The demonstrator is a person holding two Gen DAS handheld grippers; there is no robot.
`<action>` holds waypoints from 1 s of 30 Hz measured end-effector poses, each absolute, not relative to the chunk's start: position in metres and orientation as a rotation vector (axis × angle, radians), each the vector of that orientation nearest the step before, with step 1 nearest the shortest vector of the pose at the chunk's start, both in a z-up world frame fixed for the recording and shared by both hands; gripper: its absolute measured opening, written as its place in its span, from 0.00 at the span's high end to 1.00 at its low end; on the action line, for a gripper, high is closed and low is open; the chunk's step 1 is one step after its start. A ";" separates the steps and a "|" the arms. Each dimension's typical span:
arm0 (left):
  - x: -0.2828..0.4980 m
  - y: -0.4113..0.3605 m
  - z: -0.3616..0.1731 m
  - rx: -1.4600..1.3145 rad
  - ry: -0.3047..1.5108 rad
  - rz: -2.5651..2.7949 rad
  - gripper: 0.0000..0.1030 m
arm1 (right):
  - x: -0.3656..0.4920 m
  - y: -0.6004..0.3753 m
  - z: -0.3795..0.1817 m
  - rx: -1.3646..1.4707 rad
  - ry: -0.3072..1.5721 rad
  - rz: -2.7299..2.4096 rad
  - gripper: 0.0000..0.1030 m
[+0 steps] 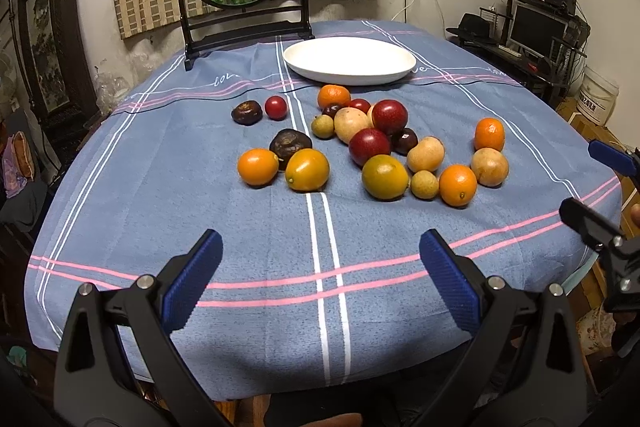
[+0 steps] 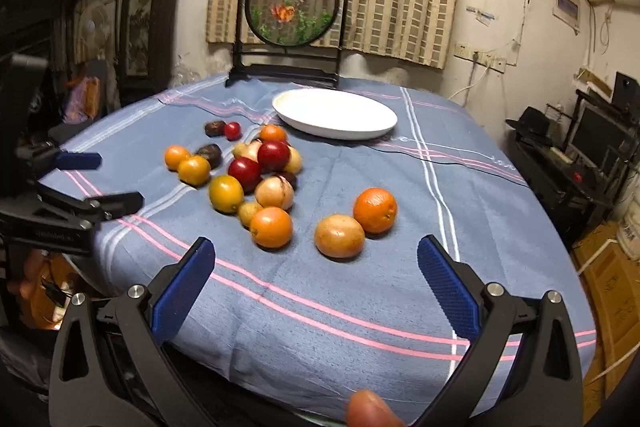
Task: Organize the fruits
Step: 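Move the right gripper to the pale brown round fruit and close on it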
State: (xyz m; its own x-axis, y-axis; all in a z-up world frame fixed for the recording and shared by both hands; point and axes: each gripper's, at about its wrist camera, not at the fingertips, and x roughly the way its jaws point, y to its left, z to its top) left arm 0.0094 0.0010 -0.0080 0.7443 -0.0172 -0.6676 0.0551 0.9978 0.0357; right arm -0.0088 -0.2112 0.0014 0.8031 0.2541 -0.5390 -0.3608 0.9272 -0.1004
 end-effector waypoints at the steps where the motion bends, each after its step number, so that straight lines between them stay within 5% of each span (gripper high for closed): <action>1: 0.010 0.001 -0.008 0.054 0.731 -0.041 0.02 | -0.007 -0.211 -0.001 -0.211 0.556 0.310 0.01; 10: 0.014 0.005 -0.016 0.051 0.719 -0.031 0.02 | 0.013 -0.216 -0.021 -0.160 0.637 0.352 0.01; 14: 0.019 0.010 -0.021 0.008 0.728 -0.056 0.02 | 0.027 -0.216 -0.031 -0.147 0.651 0.337 0.23; 20: 0.024 0.020 -0.025 -0.035 0.702 -0.064 0.02 | 0.063 -0.230 -0.049 -0.051 0.740 0.319 0.42; 30: 0.044 0.045 -0.041 -0.095 0.709 -0.081 0.03 | 0.092 -0.218 -0.059 -0.044 0.790 0.349 0.48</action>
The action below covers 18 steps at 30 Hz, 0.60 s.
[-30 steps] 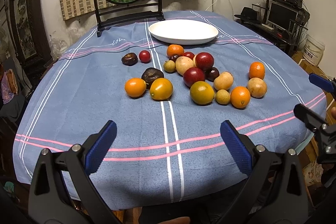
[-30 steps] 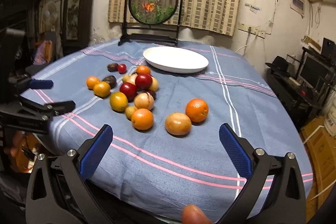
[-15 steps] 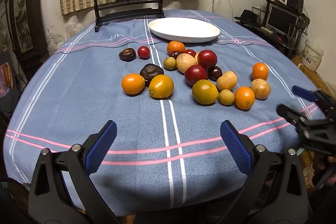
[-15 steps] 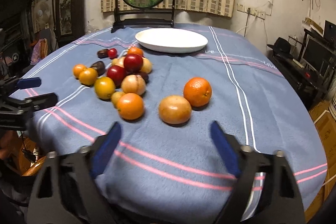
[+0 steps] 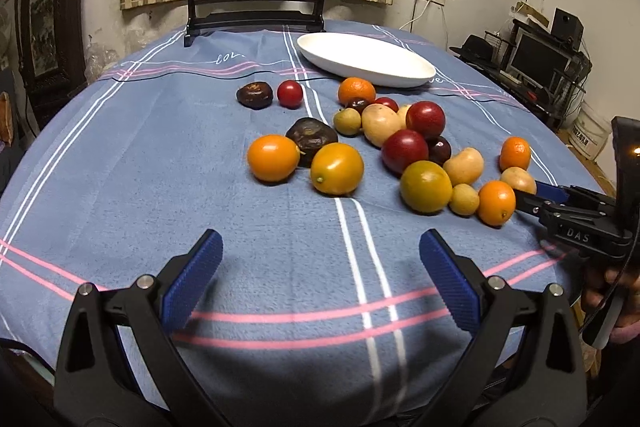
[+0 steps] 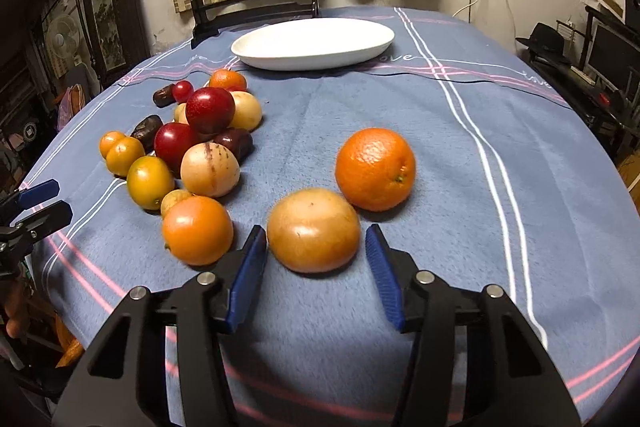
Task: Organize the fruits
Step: 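Move the right gripper to the pale brown round fruit and close on it, then close the left gripper on the orange-yellow round fruit while the right gripper lifts its fruit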
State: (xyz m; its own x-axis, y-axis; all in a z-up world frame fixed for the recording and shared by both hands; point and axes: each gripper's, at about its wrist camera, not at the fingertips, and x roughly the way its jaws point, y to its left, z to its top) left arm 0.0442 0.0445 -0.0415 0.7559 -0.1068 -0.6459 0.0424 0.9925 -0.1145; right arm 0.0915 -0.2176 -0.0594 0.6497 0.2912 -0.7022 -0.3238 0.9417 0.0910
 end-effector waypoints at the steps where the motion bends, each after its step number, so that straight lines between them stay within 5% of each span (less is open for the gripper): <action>1: 0.046 0.046 -0.042 -0.096 0.709 -0.086 0.03 | 0.094 -0.216 -0.060 -0.047 0.793 0.352 0.52; 10: 0.081 0.055 -0.037 -0.057 0.708 -0.174 0.08 | 0.092 -0.220 -0.060 -0.020 0.781 0.367 0.56; 15: 0.101 0.049 -0.039 -0.048 0.750 -0.271 0.38 | 0.093 -0.221 -0.060 -0.023 0.783 0.374 0.56; 18: 0.114 0.039 -0.043 0.001 0.787 -0.283 0.42 | 0.095 -0.222 -0.059 -0.015 0.790 0.381 0.55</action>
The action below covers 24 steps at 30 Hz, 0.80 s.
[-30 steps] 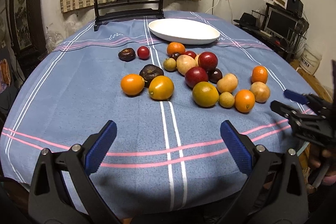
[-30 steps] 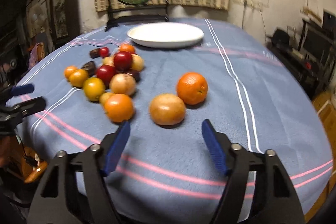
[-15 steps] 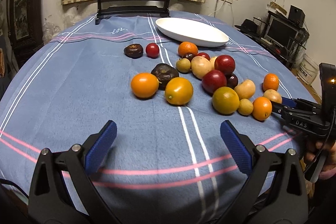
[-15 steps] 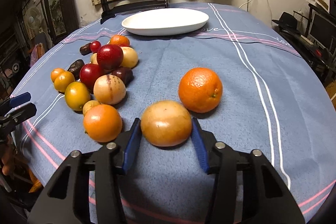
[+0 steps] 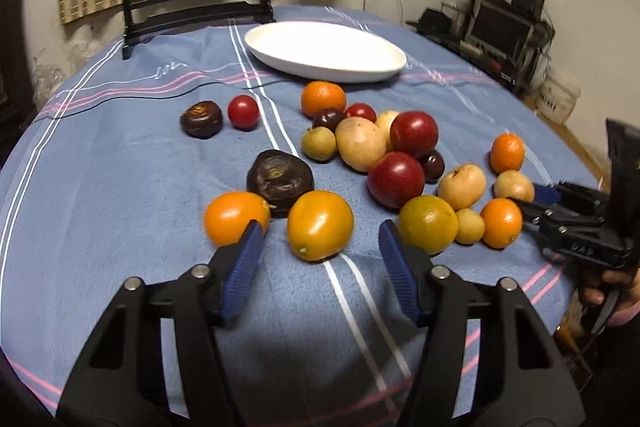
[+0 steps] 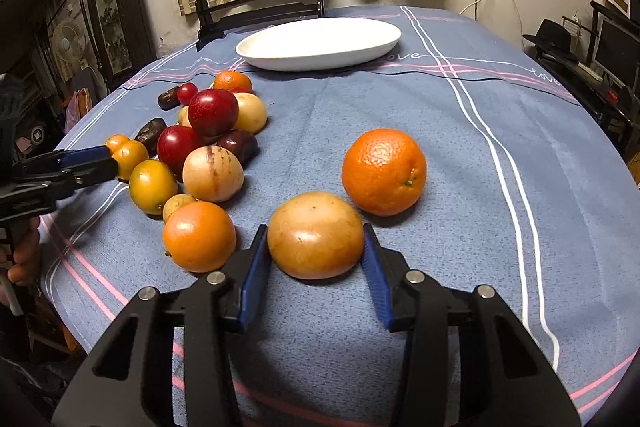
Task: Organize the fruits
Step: 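Close the left gripper on the orange-yellow round fruit while the right gripper lifts its fruit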
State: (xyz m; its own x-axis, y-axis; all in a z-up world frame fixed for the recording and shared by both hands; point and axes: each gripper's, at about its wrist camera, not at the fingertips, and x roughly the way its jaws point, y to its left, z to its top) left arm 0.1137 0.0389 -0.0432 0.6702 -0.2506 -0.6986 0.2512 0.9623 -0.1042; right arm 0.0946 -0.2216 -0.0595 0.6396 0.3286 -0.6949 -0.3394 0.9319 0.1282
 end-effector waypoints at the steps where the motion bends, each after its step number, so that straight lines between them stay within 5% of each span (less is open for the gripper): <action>1: 0.115 0.037 -0.043 0.005 0.790 -0.288 0.42 | 0.095 -0.222 -0.059 -0.016 0.791 0.383 0.55; 12: 0.130 0.030 -0.055 0.028 0.876 -0.270 0.62 | 0.096 -0.224 -0.059 0.009 0.788 0.408 0.56; 19: 0.134 0.024 -0.056 0.056 0.892 -0.241 0.56 | 0.095 -0.222 -0.059 -0.005 0.788 0.401 0.56; 24: 0.136 0.024 -0.057 0.051 0.891 -0.239 0.62 | 0.096 -0.220 -0.060 -0.014 0.790 0.393 0.56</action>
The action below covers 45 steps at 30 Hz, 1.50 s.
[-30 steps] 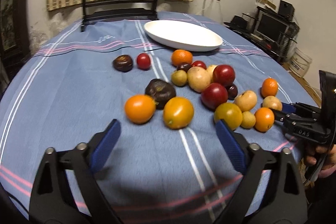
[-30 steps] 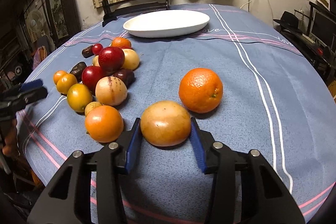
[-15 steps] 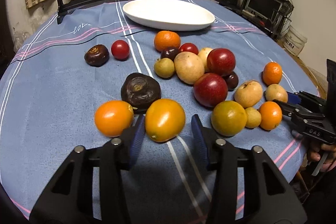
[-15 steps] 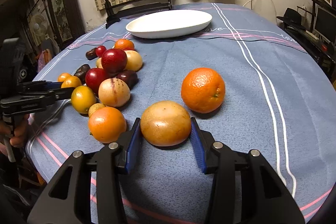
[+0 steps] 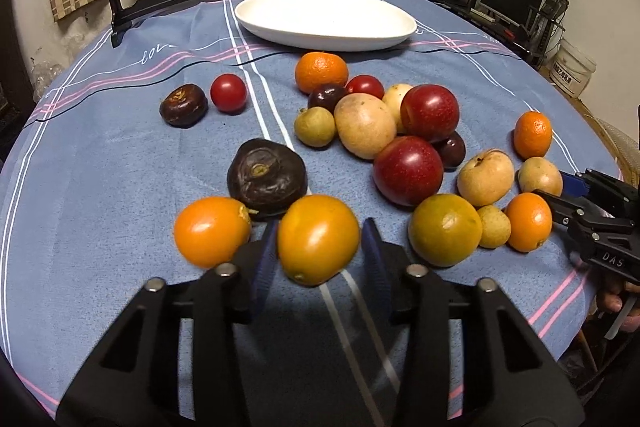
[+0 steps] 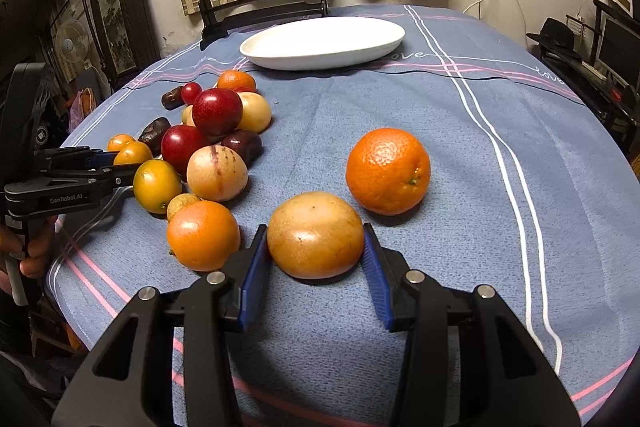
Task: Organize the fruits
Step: 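Close the left gripper on the orange-yellow round fruit while the right gripper lifts its fruit, then carry both fruits over the white plate and open both grippers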
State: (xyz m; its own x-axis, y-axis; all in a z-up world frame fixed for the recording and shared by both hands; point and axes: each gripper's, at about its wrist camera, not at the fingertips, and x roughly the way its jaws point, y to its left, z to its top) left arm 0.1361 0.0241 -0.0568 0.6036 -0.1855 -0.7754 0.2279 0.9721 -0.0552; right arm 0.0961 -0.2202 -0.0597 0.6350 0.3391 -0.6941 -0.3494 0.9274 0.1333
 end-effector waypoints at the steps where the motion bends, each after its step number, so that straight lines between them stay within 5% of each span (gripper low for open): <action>1: 0.136 0.025 -0.057 0.043 0.891 -0.239 0.62 | 0.096 -0.220 -0.060 -0.017 0.789 0.391 0.56; 14: 0.125 0.043 -0.021 -0.077 0.838 -0.337 0.62 | 0.093 -0.228 -0.013 0.077 0.710 0.498 0.56; 24: 0.241 0.023 0.031 -0.060 0.801 -0.328 0.62 | 0.213 -0.200 0.030 0.025 0.687 0.464 0.56; 34: 0.372 0.008 -0.005 -0.052 0.971 -0.230 0.62 | 0.332 -0.152 -0.011 -0.167 0.892 0.401 0.56; 45: 0.401 0.004 -0.037 -0.041 1.043 -0.199 0.62 | 0.362 -0.147 -0.031 -0.201 0.971 0.409 0.56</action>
State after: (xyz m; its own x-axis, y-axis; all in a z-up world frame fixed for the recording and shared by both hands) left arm 0.4010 0.0045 -0.0366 0.4872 -0.1831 -0.8539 0.1439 0.9812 -0.1283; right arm 0.3619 -0.1466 -0.0308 0.4961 0.2467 -0.8325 -0.4236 0.9057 0.0160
